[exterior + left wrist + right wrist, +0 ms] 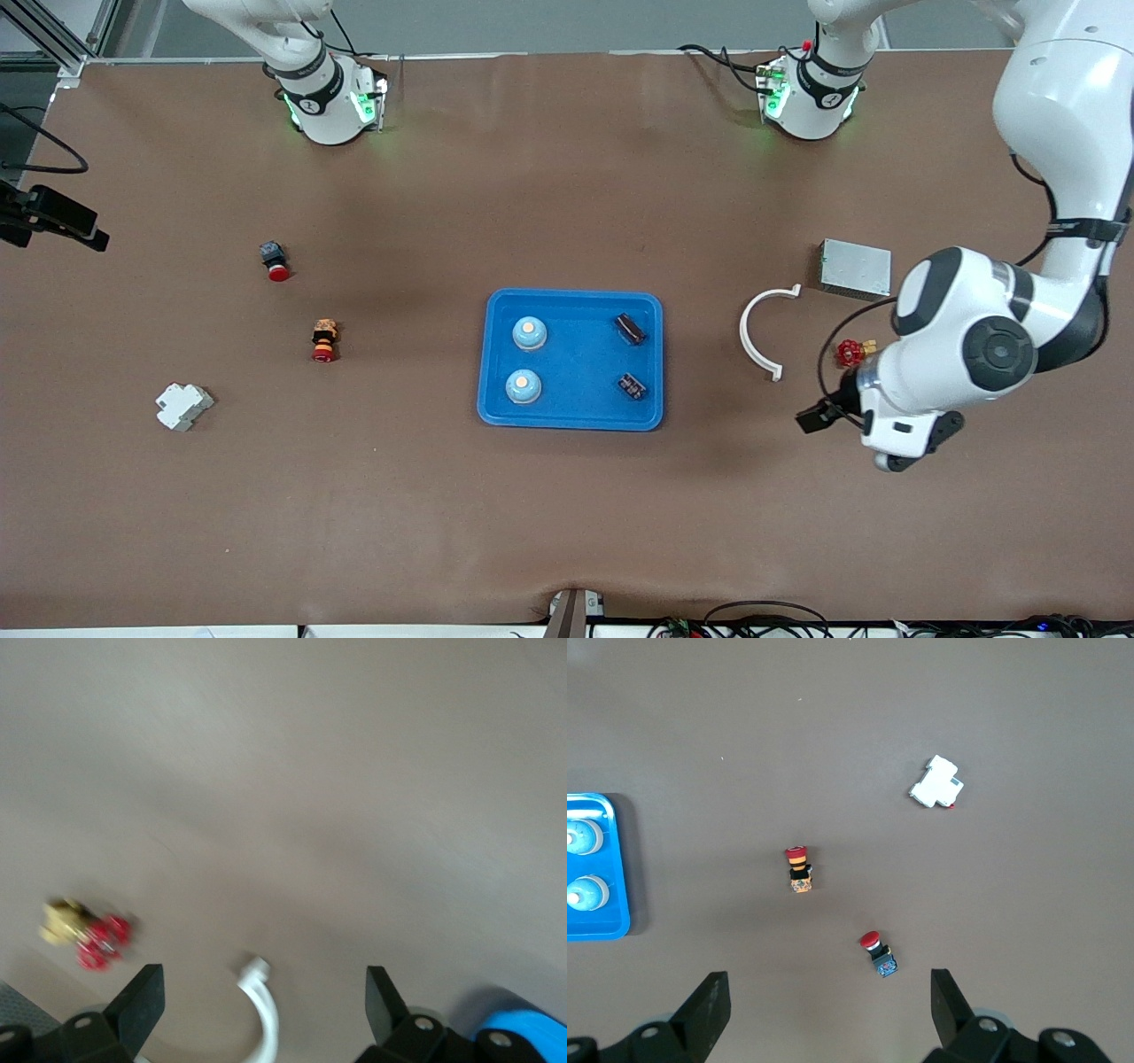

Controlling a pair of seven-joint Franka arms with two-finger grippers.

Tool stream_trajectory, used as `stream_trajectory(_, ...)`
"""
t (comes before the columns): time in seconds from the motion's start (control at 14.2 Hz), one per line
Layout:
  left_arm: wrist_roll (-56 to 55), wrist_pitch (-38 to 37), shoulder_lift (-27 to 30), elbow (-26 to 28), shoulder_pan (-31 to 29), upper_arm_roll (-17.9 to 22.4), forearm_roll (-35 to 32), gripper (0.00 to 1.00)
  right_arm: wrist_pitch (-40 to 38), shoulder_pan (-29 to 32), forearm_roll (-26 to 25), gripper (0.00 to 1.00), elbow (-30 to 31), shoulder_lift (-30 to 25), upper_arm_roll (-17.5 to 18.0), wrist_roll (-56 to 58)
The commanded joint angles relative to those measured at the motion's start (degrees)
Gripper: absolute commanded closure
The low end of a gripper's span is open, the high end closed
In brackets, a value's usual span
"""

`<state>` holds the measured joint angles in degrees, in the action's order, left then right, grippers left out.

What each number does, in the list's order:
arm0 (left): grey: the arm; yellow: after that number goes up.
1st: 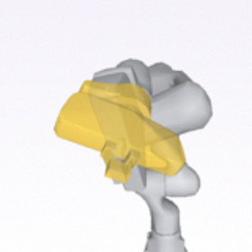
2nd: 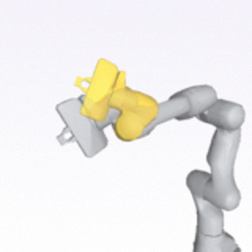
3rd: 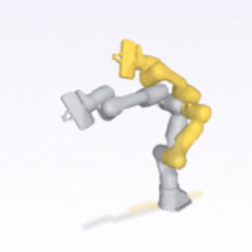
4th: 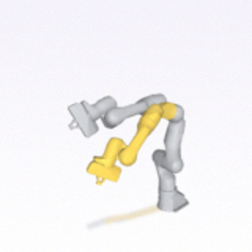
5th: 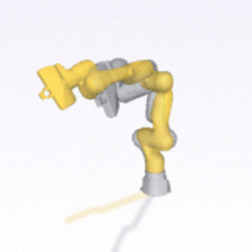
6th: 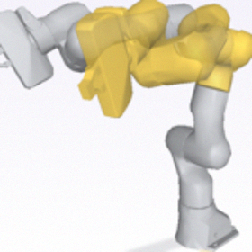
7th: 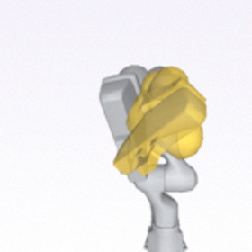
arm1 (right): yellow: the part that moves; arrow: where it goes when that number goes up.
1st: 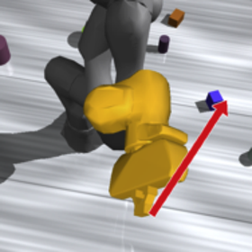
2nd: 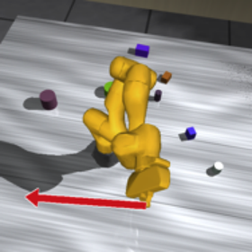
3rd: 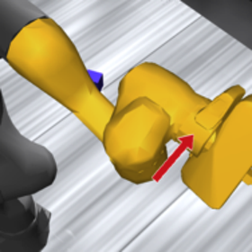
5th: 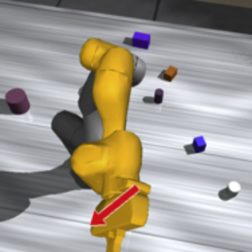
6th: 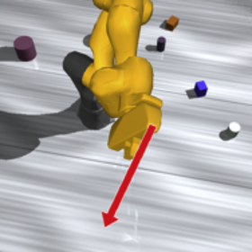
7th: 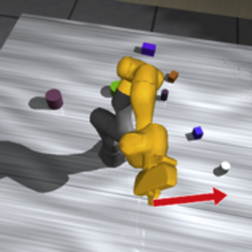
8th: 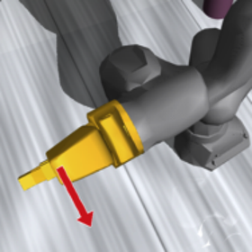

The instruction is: Place electrolytic capacitor and blue bell in tray

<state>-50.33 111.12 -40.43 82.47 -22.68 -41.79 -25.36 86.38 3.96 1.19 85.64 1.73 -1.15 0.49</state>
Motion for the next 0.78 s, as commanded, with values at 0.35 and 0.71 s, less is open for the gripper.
stream_trajectory(0.35, 11.0, 4.2, -0.8, 1.7, -8.9, -0.2, -8.8, 0.00, 0.3, 1.2, 0.6, 0.00, 0.5, -1.0, 0.7, -0.6)
stream_trajectory(0.71, 14.2, 7.4, -1.9, 1.7, -10.1, 2.1, -11.0, 0.00, 1.0, 1.2, 0.6, 0.00, 0.5, -0.9, 0.7, -0.7)
